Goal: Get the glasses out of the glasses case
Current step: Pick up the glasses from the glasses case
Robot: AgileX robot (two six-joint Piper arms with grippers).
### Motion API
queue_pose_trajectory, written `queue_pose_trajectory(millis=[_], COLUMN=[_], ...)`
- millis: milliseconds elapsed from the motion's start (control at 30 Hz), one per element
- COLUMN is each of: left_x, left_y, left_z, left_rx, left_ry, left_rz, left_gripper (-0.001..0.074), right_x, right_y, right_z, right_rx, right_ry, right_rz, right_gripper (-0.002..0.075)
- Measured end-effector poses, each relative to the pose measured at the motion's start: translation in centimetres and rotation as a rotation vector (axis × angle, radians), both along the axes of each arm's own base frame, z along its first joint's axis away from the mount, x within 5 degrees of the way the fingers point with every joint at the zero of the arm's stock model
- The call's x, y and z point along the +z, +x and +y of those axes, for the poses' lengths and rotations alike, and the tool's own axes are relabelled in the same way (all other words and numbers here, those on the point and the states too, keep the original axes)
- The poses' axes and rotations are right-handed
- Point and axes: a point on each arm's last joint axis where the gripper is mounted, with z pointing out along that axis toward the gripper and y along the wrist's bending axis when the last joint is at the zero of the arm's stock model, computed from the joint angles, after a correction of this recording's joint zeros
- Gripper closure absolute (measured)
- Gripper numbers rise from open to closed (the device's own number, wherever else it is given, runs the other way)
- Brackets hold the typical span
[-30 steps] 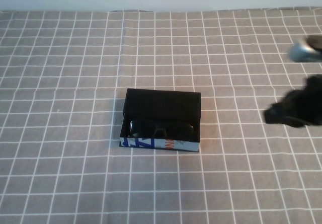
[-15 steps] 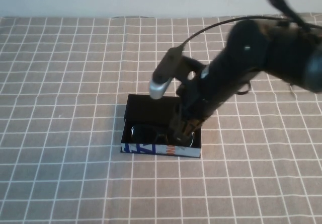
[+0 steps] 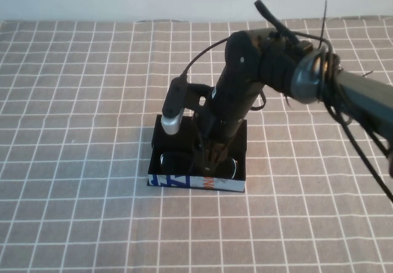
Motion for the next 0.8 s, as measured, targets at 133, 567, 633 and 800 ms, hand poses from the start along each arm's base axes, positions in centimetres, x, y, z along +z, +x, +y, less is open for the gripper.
queue_pose_trajectory(millis=[133, 567, 633, 800], left_x=[0.0, 0.0, 0.0, 0.0], left_y=[0.0, 0.0, 0.0, 0.0], left_z=[0.0, 0.0, 0.0, 0.0], left_rx=[0.0, 0.0, 0.0, 0.0], left_ry=[0.0, 0.0, 0.0, 0.0], left_rz=[0.0, 0.0, 0.0, 0.0], left_gripper=[0.0739, 0.0739, 0.0739, 0.0739], right_x=[-0.8, -1.5, -1.6, -2.5], right_y=[0.4, 0.9, 0.9, 1.0], right_z=[0.2, 0.4, 0.4, 0.4], right_rx=[0.006, 0.021, 0.022, 0.023], right_ry=[-0.008, -0.01, -0.012, -0.023], right_rz=[-0.011, -0.041, -0.037, -0.02], right_gripper=[0.0428, 0.0426, 0.0426, 0.0426])
